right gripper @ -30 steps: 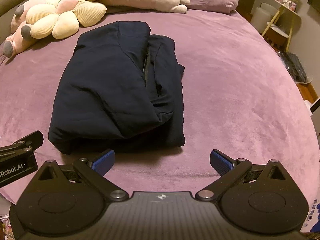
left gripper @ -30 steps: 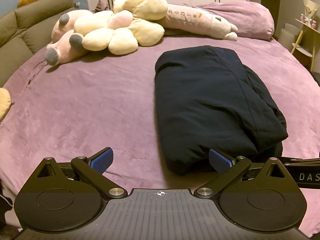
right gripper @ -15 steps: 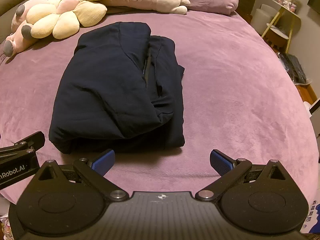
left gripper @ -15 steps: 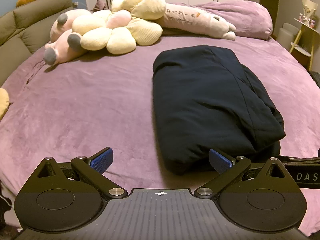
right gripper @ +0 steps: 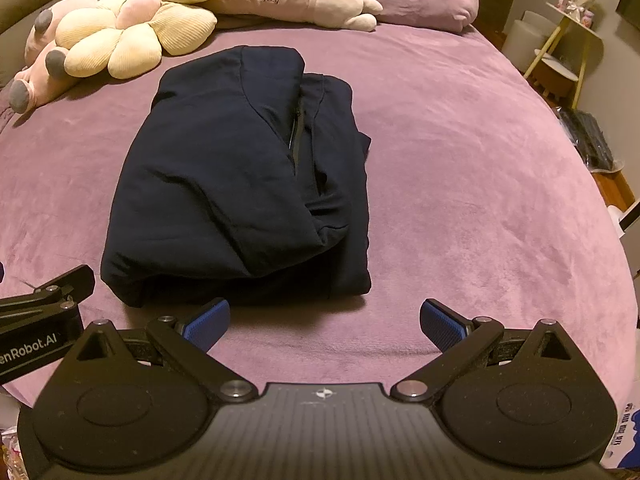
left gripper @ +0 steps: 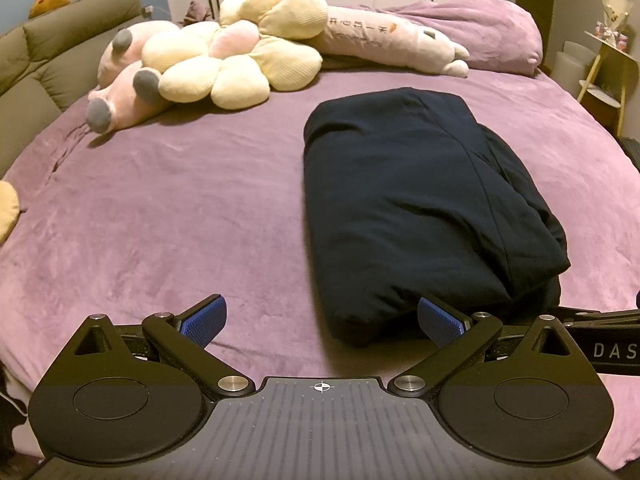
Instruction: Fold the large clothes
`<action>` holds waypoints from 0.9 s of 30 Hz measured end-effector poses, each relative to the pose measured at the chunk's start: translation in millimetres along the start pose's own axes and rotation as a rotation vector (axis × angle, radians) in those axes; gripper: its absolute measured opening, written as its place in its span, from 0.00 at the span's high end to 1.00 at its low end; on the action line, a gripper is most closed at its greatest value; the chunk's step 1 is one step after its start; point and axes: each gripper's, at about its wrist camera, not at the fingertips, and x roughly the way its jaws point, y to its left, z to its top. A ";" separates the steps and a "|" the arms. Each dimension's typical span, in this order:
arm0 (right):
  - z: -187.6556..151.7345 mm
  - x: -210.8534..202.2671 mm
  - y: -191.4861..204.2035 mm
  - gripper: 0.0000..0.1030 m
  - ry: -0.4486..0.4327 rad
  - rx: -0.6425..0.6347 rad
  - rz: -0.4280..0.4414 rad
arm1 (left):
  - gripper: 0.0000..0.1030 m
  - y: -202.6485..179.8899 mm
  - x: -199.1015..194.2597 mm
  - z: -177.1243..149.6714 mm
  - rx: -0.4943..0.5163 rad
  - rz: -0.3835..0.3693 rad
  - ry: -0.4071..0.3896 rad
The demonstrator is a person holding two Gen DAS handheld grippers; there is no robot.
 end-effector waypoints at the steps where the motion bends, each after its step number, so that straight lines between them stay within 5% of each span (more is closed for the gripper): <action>1: -0.3 -0.1 -0.2 0.02 0.000 0.001 -0.001 | 0.00 -0.3 0.1 0.0 0.001 0.000 0.002; 27: -1.8 -4.5 -1.6 0.02 -0.011 0.014 0.002 | 0.00 -1.4 1.2 -0.6 0.020 -0.005 0.008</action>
